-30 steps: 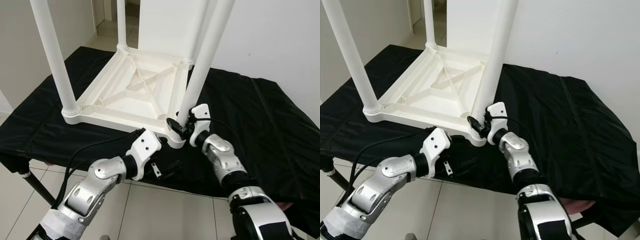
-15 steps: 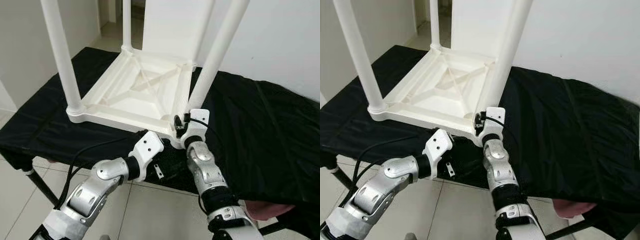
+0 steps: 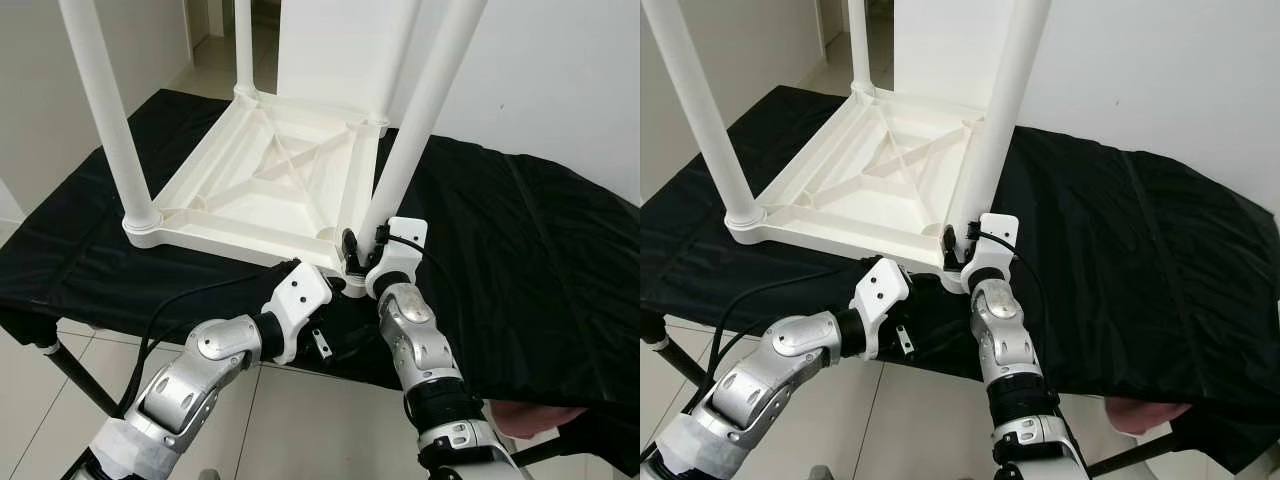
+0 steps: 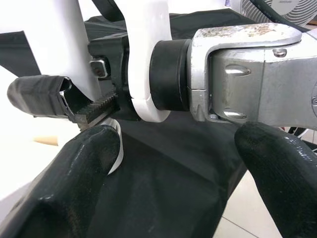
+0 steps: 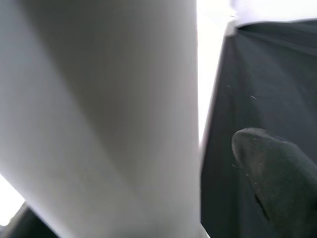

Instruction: Building children table

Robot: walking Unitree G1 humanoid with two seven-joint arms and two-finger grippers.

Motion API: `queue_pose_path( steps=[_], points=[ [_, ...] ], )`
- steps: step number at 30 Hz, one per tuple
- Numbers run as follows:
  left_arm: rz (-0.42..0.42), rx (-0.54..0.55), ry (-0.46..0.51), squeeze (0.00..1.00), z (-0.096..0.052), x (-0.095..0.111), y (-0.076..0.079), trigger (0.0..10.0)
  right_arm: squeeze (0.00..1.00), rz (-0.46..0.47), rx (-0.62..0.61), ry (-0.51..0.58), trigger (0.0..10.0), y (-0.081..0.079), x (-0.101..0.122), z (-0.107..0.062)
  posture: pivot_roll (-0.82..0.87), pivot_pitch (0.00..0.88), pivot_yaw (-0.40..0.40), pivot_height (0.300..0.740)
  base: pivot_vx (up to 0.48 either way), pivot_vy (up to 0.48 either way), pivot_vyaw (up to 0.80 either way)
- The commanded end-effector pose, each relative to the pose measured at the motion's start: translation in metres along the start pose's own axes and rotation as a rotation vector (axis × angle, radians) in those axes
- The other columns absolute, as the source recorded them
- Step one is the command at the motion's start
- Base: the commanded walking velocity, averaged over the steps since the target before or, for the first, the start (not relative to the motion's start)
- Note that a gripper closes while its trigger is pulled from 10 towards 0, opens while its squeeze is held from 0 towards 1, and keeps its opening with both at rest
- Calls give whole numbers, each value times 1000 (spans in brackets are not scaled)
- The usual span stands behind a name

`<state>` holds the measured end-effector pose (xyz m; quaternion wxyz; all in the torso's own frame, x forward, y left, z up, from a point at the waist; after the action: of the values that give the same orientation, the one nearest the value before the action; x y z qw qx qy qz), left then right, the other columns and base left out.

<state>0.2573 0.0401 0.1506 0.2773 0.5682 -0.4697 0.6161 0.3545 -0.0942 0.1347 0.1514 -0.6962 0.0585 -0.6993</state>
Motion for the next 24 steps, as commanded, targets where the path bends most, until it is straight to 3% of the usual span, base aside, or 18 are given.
queue_pose_path(
  steps=[1, 5, 6, 13, 18, 24],
  points=[
    [2, -67, 3, 0, 1, 0, 5, 10000, 0, -24, 85, -48, 10000, 11, -2, -2, -40, 0, -83, 740, 0, 0, 0],
    [3, -68, 3, 0, 1, 0, 5, 10000, 0, -82, 210, -91, 10000, 21, -2, -5, -41, 0, -82, 740, 0, 0, 0],
    [4, -68, 2, 0, 1, 0, 4, 10000, 0, -152, 293, -98, 10000, 28, 1, -6, -41, 0, -79, 740, 0, 0, 0],
    [9, -70, 4, 0, 1, 1, 3, 10000, 0, -245, 457, -136, 10000, 38, 4, -5, -41, 0, -71, 740, 0, 0, 0],
    [17, -71, 3, 0, 1, 2, 1, 10000, 0, -295, 599, -206, 10000, 32, 0, 2, -35, 0, -64, 740, 0, 0, 0],
    [21, -71, 2, 0, 0, 2, 0, 10000, 0, -307, 627, -224, 10000, 21, -3, 10, -27, 0, -60, 740, 0, 0, 0]
  ],
)
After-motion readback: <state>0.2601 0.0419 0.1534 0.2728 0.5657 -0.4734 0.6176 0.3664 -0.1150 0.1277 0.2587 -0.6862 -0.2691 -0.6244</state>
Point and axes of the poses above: a point about 5 cm out from each wrist's last joint towards the gripper, its own z axis pointing out of the wrist towards the gripper, its own x axis along the axis of the wrist's last joint, y = z × x, the point moved 2 cm from there along z, pointing out of the wrist towards the gripper, and after that the axes turned 7 degrees about z, right-handed, at the moved point
